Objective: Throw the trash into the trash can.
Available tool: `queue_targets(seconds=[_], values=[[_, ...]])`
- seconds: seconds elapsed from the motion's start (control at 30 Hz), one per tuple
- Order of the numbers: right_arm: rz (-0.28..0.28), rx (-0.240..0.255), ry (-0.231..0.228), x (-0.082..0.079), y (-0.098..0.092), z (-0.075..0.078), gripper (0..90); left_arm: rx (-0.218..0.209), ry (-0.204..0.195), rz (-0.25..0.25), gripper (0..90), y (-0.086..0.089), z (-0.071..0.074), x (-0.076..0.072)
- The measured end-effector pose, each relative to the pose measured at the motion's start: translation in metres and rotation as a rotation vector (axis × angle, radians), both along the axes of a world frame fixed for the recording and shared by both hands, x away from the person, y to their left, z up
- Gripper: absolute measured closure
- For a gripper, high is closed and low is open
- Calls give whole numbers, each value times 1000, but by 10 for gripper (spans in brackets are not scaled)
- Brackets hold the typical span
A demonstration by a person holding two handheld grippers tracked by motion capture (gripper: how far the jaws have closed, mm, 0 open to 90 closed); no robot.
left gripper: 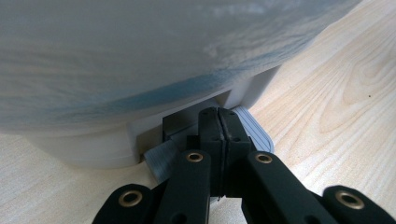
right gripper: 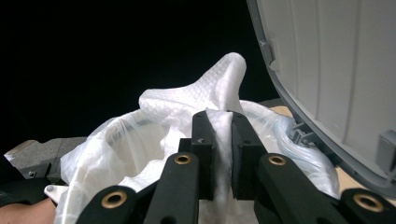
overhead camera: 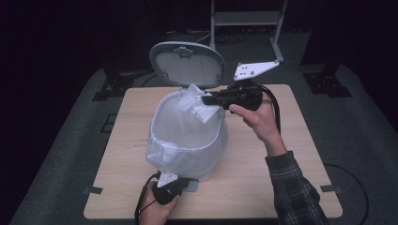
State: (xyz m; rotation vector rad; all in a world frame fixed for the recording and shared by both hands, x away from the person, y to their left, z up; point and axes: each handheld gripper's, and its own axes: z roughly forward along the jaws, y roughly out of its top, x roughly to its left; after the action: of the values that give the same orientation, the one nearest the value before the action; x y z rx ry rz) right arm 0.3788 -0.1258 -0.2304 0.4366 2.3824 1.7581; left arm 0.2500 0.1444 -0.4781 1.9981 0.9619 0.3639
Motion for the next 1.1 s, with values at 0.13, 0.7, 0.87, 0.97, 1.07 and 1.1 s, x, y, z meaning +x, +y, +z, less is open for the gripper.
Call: queue_targets(seconds=[0.13,0.7,0.87,0.97,1.07,1.1], values=[[0,-6,7,2,6,-2,816,0,0,0,897,0,0,0],[11,-22,8,7,20,-6,771,3,0,0,897,0,0,0],[14,-23,11,6,22,-7,738,3,0,1,897,0,0,0],[16,-25,11,6,24,-7,736,4,-1,1,897,0,0,0],[19,-24,11,6,25,-7,733,4,-1,1,897,0,0,0],[20,-24,11,6,26,-7,731,4,0,1,897,0,0,0]])
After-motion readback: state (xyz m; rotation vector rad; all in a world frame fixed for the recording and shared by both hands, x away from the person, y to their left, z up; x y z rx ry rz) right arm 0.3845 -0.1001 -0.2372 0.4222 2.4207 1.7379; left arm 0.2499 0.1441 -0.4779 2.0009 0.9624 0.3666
